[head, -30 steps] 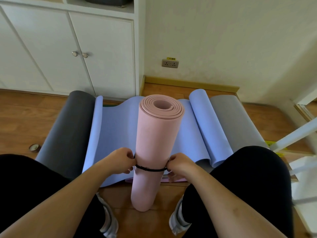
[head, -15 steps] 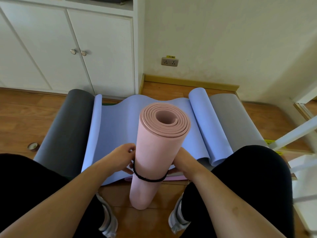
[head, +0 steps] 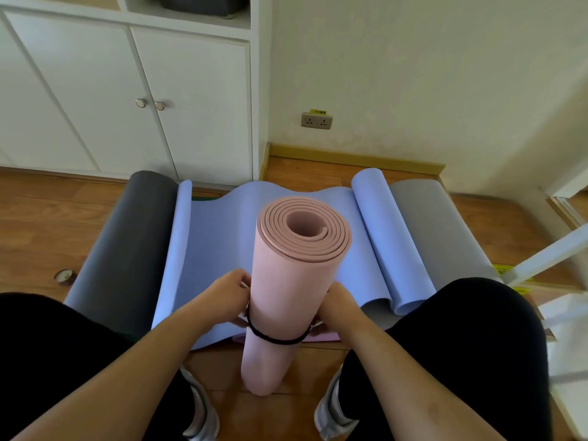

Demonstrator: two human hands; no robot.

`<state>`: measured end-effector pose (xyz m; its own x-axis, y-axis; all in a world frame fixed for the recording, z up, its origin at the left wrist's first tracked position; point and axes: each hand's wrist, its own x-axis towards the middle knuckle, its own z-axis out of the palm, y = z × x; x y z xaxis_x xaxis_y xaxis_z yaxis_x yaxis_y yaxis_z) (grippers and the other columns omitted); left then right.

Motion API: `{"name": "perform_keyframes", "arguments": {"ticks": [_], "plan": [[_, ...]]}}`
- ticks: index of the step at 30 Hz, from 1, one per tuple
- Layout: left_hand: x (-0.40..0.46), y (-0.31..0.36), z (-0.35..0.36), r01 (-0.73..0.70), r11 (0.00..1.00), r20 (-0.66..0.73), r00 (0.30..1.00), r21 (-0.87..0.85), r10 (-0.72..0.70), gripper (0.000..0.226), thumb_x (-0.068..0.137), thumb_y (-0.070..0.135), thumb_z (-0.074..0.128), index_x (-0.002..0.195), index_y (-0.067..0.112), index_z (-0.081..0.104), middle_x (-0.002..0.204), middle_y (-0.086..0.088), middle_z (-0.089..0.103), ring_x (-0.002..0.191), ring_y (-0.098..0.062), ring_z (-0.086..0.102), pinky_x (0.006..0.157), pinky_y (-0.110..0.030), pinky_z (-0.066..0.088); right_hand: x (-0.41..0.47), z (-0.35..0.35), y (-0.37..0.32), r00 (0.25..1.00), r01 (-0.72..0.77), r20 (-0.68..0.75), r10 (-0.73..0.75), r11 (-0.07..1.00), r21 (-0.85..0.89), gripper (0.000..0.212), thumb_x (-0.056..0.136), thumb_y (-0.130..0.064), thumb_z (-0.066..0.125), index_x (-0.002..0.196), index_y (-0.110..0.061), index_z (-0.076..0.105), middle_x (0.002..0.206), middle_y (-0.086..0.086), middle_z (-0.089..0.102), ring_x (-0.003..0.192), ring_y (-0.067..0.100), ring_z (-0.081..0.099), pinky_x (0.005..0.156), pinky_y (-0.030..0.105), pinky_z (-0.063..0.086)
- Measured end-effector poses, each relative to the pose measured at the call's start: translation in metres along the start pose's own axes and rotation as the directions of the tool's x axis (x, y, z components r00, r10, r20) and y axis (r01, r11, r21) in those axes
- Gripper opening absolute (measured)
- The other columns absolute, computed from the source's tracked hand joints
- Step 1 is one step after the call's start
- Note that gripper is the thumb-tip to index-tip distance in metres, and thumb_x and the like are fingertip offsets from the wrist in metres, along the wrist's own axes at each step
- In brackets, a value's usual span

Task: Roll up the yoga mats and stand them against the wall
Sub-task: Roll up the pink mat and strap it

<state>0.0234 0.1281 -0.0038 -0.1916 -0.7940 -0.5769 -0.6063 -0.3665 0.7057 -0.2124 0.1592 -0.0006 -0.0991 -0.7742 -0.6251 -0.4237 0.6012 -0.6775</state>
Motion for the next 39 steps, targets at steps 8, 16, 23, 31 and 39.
{"name": "perform_keyframes", "arguments": {"ticks": [8, 16, 23, 31, 39], "plan": [[-0.035, 0.038, -0.014, -0.219, 0.976, 0.004, 0.976, -0.012, 0.219, 0.099, 0.065, 0.072, 0.088, 0.144, 0.044, 0.036, 0.131, 0.022, 0.054, 0.109, -0.010, 0.066, 0.078, -0.024, 0.056, -0.027, -0.026, -0.027, 0.968, 0.198, 0.131, -0.215, 0.971, 0.132, 0.055, 0.075, -0.032, 0.080, 0.127, -0.030, 0.064, 0.116, -0.004, 0.076, 0.100, 0.019, 0.077, 0.087, 0.039, 0.065], [-0.050, 0.123, -0.054, -0.330, 0.944, -0.283, 0.907, -0.016, 0.312, 0.081, 0.059, 0.091, 0.073, 0.120, 0.040, 0.059, 0.104, 0.015, 0.073, 0.088, -0.008, 0.073, 0.076, -0.039, 0.065, -0.054, -0.078, -0.106, 0.874, 0.484, -0.075, -0.480, 0.874, 0.048, 0.048, 0.079, -0.055, 0.075, 0.124, -0.041, 0.065, 0.108, -0.009, 0.074, 0.090, 0.011, 0.074, 0.074, 0.036, 0.057], [-0.045, 0.223, -0.103, -0.564, 0.821, -0.347, 0.790, -0.085, 0.506, 0.078, 0.064, 0.077, 0.084, 0.125, 0.034, 0.062, 0.107, 0.012, 0.076, 0.094, -0.008, 0.075, 0.079, -0.042, 0.066, -0.087, -0.141, -0.227, 0.708, 0.693, -0.165, -0.687, 0.721, -0.029, 0.059, 0.088, -0.043, 0.084, 0.138, -0.037, 0.053, 0.103, 0.005, 0.078, 0.076, 0.018, 0.075, 0.072, 0.038, 0.062], [0.029, 0.292, -0.143, -0.624, 0.769, -0.395, 0.676, 0.140, 0.621, 0.106, 0.054, 0.075, 0.086, 0.143, 0.038, 0.044, 0.131, 0.011, 0.057, 0.111, -0.019, 0.066, 0.090, -0.044, 0.060, -0.018, -0.170, -0.295, 0.487, 0.690, -0.444, -0.752, 0.643, -0.333, 0.077, 0.068, -0.052, 0.095, 0.126, -0.036, 0.048, 0.114, -0.021, 0.063, 0.099, 0.014, 0.071, 0.071, 0.025, 0.053], [0.189, 0.316, -0.176, -0.664, 0.747, -0.378, 0.682, 0.039, 0.626, 0.081, 0.082, 0.018, 0.087, 0.149, 0.031, 0.043, 0.121, 0.020, 0.058, 0.119, -0.021, 0.063, 0.092, -0.035, 0.053, 0.186, -0.176, -0.320, 0.501, 0.766, -0.443, -0.744, 0.619, -0.174, 0.073, 0.071, -0.018, 0.096, 0.121, -0.043, 0.050, 0.111, -0.026, 0.066, 0.096, 0.006, 0.071, 0.079, 0.040, 0.063]]}}
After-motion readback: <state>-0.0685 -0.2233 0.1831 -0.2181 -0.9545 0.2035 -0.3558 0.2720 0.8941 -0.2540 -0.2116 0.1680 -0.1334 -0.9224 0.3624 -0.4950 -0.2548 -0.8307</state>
